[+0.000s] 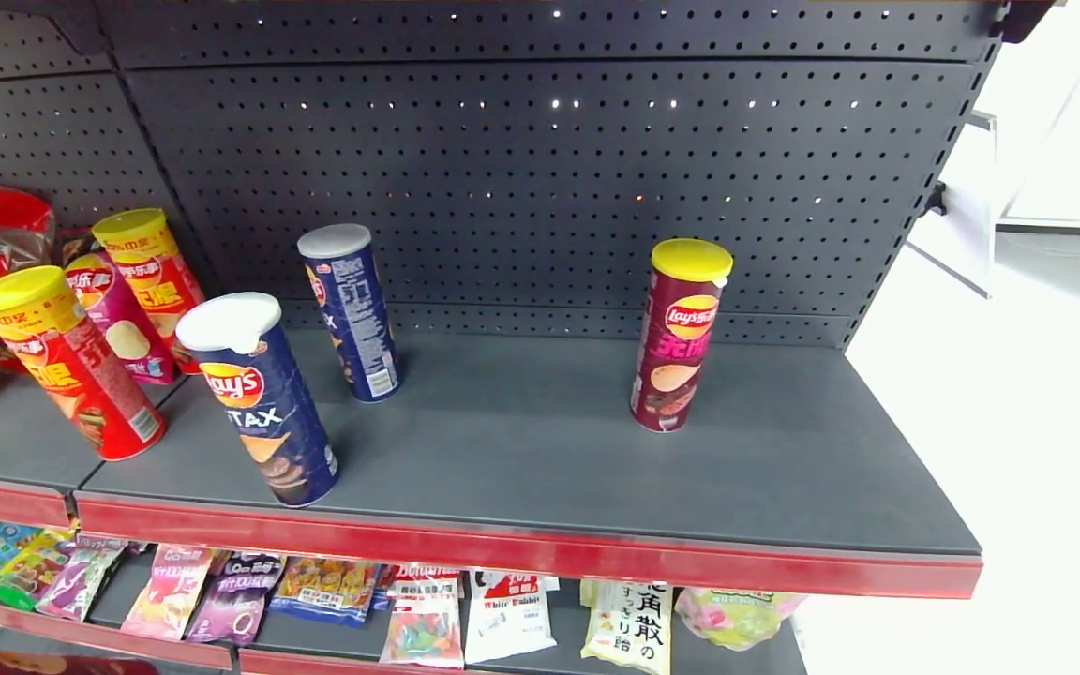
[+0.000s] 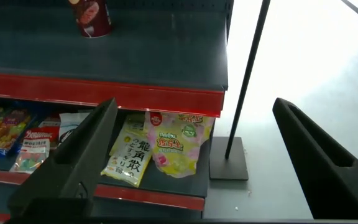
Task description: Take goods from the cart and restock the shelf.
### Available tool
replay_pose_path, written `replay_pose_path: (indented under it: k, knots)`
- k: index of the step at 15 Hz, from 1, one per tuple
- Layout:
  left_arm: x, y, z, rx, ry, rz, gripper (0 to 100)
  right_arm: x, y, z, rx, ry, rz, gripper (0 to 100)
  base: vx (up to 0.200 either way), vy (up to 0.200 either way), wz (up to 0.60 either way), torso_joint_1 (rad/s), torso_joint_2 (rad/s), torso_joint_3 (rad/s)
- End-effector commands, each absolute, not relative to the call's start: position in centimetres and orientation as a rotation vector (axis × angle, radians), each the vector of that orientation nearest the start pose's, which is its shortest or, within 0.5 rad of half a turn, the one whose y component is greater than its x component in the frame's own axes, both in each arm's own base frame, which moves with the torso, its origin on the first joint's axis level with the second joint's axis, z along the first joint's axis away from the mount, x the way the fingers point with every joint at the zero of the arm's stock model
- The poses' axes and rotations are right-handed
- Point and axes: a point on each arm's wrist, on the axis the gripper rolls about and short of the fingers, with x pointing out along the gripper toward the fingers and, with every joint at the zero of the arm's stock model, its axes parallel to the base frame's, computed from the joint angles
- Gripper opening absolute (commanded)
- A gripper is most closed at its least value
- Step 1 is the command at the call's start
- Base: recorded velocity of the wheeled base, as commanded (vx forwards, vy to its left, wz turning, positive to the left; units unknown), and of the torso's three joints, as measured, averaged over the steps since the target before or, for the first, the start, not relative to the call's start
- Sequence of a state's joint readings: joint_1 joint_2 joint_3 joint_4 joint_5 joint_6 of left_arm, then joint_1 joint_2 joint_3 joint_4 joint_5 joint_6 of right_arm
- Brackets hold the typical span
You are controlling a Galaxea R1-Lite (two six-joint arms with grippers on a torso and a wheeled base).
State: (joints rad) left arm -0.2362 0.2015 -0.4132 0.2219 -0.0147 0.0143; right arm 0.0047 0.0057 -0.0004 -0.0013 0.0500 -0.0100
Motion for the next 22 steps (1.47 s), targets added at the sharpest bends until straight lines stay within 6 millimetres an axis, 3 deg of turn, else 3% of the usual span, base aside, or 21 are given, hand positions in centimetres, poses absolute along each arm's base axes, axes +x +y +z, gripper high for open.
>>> replay_pose_path:
  k: [1,2,4,5,6,8,9,11,14,16,18,22]
  knots:
    - [-2.8,0.6,17.1,0.014,0.056,-0.262,0,-2.2,0.1,7.6,-0.014,0.006,0.058,100,0.0,0.0,0.0,0.0,0.0,0.0]
    - [-2.7,0.6,17.0,0.015,0.065,-0.264,0,-2.2,0.1,7.6,-0.015,-0.004,0.061,100,0.0,0.0,0.0,0.0,0.0,0.0]
    - [-2.6,0.6,16.6,0.017,0.083,-0.258,0,-2.0,0.2,13.5,0.027,-0.025,0.1,100,0.0,0.0,0.0,0.0,0.0,0.0]
    - [-2.5,0.5,16.6,0.014,0.105,-0.276,0,0.5,0.2,18.8,0.144,0.035,0.101,100,0.0,0.0,0.0,0.0,0.0,0.0]
    - [-2.3,0.4,16.4,0.012,0.127,-0.319,0,2.8,0.3,19.5,0.153,0.125,0.108,100,0.0,0.0,0.0,0.0,0.0,0.0]
    - [-2.1,0.2,16.2,0.009,0.149,-0.364,0,6.5,0.9,19.3,0.11,0.21,0.203,100,0.0,0.0,0.0,0.0,0.0,0.0]
    - [-1.9,0.2,16.1,0.009,0.165,-0.366,0,10.0,1.8,19.4,0.097,0.226,0.267,100,0.0,0.0,0.0,0.0,0.0,0.0]
    - [-1.8,0.2,16.2,0.008,0.165,-0.361,0,15.2,3.3,18.4,0.081,0.242,0.396,100,0.0,0.0,0.0,0.0,0.0,0.0]
    - [-1.9,0.2,16.4,0.008,0.151,-0.355,0,21.1,4.2,17.0,0.034,0.209,0.628,100,0.0,0.0,0.0,0.0,0.0,0.0]
    - [-1.9,0.2,16.6,0.007,0.146,-0.355,0,23.3,4.4,16.5,0.019,0.2,0.698,100,0.0,0.0,0.0,0.0,0.0,0.0]
    - [-1.9,0.2,16.7,0.011,0.149,-0.357,0,26.8,4.3,16.9,0.019,0.163,0.747,100,0.0,0.0,0.0,0.0,0.0,0.0]
    - [-1.8,0.2,16.8,0.015,0.147,-0.365,0,29.7,3.9,17.1,0.021,0.138,0.821,100,0.0,0.0,0.0,0.0,0.0,0.0]
